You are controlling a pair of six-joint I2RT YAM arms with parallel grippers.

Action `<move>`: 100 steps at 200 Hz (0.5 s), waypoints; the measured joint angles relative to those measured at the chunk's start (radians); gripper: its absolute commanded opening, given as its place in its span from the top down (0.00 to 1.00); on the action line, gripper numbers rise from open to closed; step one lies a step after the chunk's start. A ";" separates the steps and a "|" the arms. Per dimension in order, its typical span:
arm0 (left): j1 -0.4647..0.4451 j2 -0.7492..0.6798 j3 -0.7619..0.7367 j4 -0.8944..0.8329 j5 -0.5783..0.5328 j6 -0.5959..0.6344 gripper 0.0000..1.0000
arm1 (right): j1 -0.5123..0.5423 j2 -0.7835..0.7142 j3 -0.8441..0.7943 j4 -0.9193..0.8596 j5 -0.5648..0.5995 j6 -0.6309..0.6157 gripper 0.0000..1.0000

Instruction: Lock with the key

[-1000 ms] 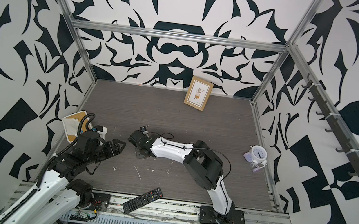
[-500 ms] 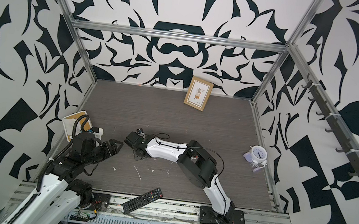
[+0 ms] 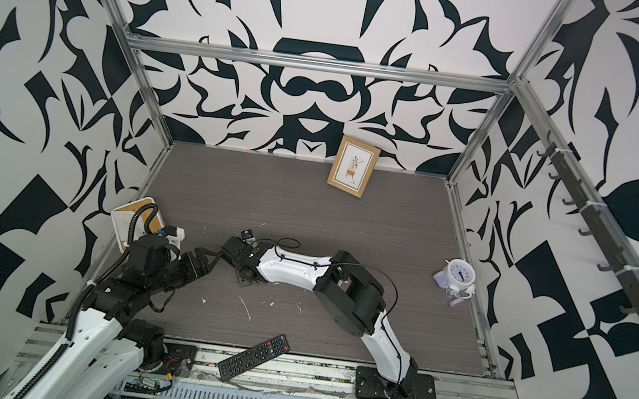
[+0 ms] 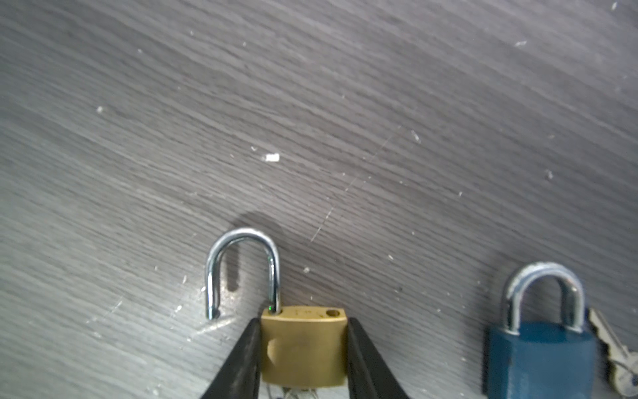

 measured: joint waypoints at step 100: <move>0.001 0.119 -0.012 0.078 0.080 0.001 0.23 | -0.002 -0.075 -0.115 0.052 0.000 -0.084 1.00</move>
